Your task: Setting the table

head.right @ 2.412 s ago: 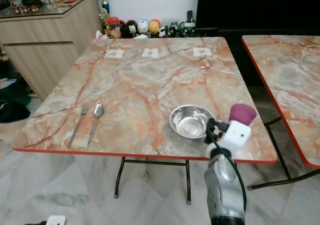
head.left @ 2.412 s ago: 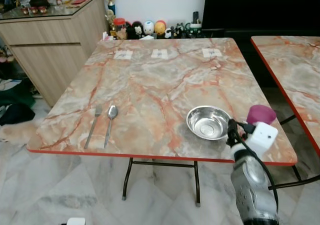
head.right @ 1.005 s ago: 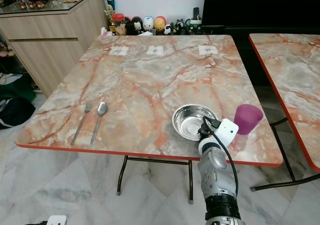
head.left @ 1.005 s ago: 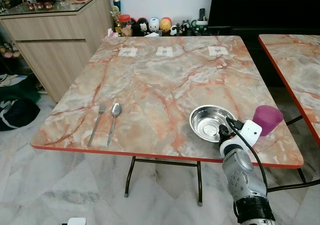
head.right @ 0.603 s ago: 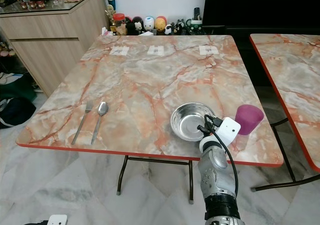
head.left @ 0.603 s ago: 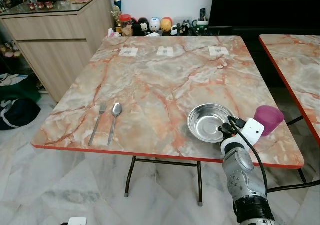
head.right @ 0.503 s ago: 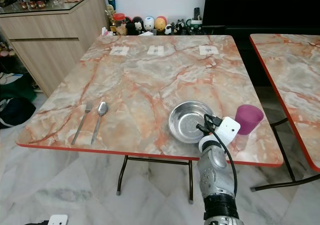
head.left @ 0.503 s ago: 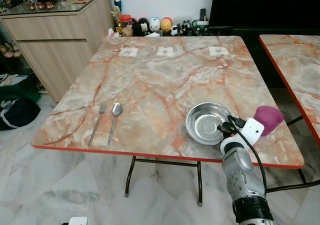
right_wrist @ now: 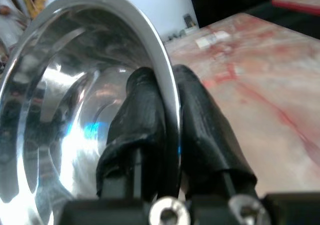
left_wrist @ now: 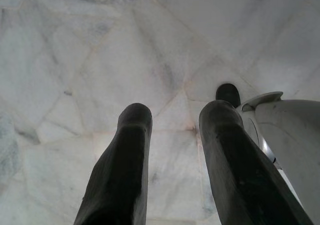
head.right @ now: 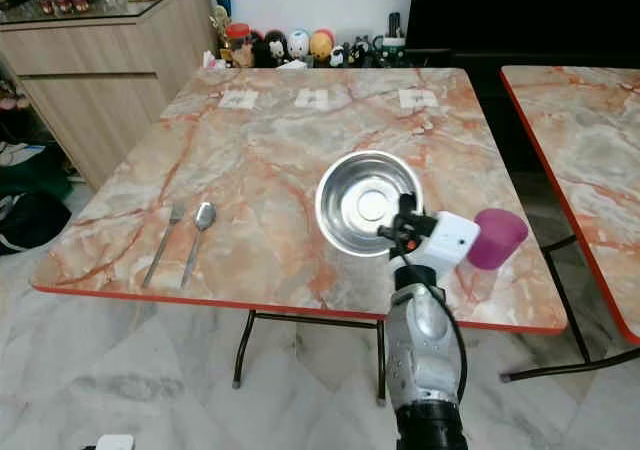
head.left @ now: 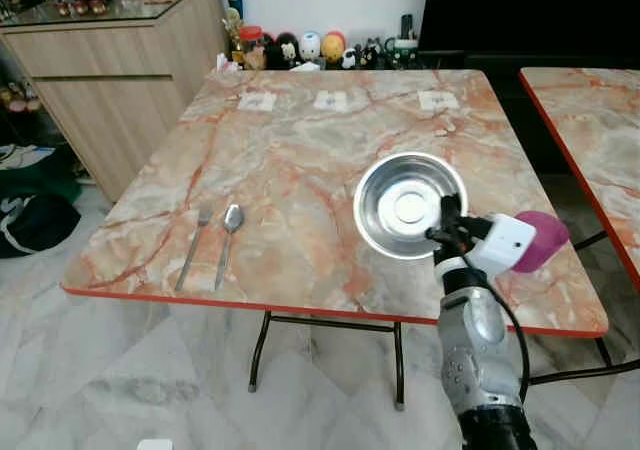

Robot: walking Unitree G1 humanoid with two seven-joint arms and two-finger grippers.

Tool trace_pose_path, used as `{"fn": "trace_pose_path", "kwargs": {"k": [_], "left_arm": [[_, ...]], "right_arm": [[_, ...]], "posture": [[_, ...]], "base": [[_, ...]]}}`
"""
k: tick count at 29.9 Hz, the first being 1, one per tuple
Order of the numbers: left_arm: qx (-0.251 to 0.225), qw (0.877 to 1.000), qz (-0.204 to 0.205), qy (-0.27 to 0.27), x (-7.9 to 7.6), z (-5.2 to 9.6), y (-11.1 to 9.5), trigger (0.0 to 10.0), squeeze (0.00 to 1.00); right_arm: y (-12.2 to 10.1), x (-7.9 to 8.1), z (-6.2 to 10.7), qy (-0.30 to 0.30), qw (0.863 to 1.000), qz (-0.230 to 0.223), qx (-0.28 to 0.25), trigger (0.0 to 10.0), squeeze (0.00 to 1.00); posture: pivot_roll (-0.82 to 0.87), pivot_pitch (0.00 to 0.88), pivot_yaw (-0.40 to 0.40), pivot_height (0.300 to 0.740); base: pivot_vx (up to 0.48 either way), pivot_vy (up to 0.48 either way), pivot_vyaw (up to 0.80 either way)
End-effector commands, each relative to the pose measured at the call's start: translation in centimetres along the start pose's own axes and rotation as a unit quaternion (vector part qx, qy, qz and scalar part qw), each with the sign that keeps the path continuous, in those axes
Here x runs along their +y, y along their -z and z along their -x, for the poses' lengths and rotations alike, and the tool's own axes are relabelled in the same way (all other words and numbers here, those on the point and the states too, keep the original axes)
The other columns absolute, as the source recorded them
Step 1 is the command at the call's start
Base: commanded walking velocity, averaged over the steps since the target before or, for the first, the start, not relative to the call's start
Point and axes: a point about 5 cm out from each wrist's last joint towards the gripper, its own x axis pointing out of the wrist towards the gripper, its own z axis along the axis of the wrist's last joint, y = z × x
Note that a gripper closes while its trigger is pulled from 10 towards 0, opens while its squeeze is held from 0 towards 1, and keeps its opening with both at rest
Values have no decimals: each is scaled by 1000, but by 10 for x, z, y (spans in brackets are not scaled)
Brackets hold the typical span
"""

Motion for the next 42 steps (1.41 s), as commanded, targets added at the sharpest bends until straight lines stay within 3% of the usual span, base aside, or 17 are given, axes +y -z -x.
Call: {"fn": "trace_pose_path", "kwargs": {"k": [1, 10, 13, 23, 31, 42], "left_arm": [[4, 1000, 0, -5, 1, 1, 3, 10000, 0], [2, 1000, 13, 2, -4, 0, 3, 10000, 0], [-2, 999, 41, 0, -4, 0, 2, 10000, 0], [-6, 999, 31, 4, -10, -1, -3, 10000, 0], [1, 1000, 29, 4, -12, -1, 2, 10000, 0], [0, 1000, 30, 1, -12, -1, 2, 10000, 0]], "right_arm": [[-8, 11, -1, -29, 999, 11, -25, 10000, 0], [-16, 18, 0, -34, 998, 19, -57, 10000, 0], [-22, 17, -3, -39, 996, 40, -70, 10000, 0], [-33, 13, -8, -42, 992, 69, -97, 10000, 0], [-31, 24, -6, -60, 990, 74, -103, 10000, 0], [-35, 23, -10, -60, 988, 87, -115, 10000, 0]], "posture": [[-61, 0, 38, 740], [-65, 0, 36, 740], [-70, 0, 33, 740], [-70, 0, 28, 740], [-67, 0, 27, 740], [-70, 0, 25, 740]], "base": [[0, 0, 0], [0, 0, 0], [0, 0, -267], [0, 0, -474], [0, -407, 0], [0, -416, 0]]}}
